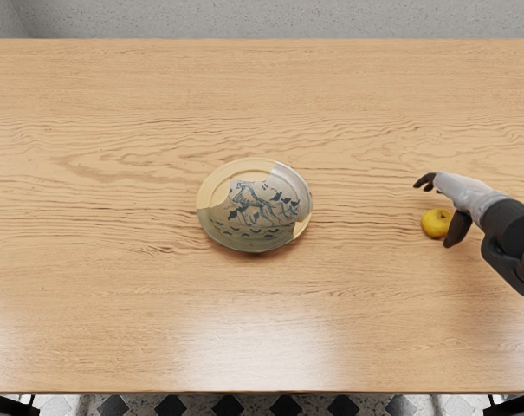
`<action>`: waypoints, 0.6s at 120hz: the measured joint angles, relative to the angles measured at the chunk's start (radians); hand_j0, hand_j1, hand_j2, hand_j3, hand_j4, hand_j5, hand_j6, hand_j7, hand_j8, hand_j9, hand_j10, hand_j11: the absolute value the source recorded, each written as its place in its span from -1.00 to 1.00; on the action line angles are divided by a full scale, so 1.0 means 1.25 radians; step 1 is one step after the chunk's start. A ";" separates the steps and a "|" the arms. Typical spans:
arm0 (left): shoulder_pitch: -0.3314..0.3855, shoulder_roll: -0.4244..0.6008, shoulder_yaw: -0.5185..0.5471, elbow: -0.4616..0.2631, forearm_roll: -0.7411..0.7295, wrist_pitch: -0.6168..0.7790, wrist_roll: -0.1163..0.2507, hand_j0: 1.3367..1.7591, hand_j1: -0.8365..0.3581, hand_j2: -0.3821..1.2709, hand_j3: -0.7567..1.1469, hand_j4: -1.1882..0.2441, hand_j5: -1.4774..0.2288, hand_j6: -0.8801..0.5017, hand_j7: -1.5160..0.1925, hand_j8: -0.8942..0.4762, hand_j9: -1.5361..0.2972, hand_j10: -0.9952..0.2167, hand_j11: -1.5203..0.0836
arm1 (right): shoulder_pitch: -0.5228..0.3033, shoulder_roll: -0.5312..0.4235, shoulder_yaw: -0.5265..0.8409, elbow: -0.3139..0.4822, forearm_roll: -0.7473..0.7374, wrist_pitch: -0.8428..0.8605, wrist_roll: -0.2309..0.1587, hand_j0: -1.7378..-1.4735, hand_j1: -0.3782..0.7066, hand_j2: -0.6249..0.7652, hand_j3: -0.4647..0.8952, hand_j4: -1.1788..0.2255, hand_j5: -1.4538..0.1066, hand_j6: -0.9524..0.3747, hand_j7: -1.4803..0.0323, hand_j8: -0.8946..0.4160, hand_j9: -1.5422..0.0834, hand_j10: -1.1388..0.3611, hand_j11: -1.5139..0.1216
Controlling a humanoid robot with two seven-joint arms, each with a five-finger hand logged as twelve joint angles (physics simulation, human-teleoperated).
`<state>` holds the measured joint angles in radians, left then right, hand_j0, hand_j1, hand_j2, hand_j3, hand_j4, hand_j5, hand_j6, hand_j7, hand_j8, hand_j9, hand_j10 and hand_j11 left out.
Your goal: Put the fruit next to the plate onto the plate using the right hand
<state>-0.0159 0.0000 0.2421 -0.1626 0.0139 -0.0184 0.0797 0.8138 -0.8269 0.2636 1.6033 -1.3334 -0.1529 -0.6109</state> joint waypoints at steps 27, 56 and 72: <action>0.000 0.000 0.000 0.000 0.000 0.000 0.000 0.52 0.98 -0.54 -0.21 0.66 0.73 0.27 0.77 0.30 0.68 0.64 0.90 | -0.005 0.007 -0.001 -0.010 -0.001 -0.001 0.000 -0.40 -0.33 -0.17 -0.32 0.27 0.39 0.00 0.47 -0.07 0.45 0.14 0.40; 0.000 0.000 0.000 0.000 0.000 0.000 0.000 0.52 0.98 -0.54 -0.21 0.66 0.73 0.27 0.77 0.30 0.68 0.64 0.90 | -0.007 0.007 -0.002 -0.014 -0.002 -0.004 0.000 -0.40 -0.29 -0.18 -0.32 0.24 0.36 -0.03 0.44 -0.10 0.42 0.11 0.37; -0.001 0.000 0.000 0.000 0.000 0.000 0.000 0.52 0.98 -0.54 -0.21 0.66 0.73 0.27 0.77 0.30 0.68 0.64 0.90 | -0.012 0.011 -0.002 -0.015 -0.011 -0.007 0.000 -0.40 -0.26 -0.18 -0.32 0.22 0.34 -0.05 0.42 -0.12 0.39 0.09 0.35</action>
<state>-0.0166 0.0000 0.2421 -0.1626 0.0139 -0.0184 0.0797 0.7989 -0.8133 0.2607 1.5840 -1.3469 -0.1620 -0.6109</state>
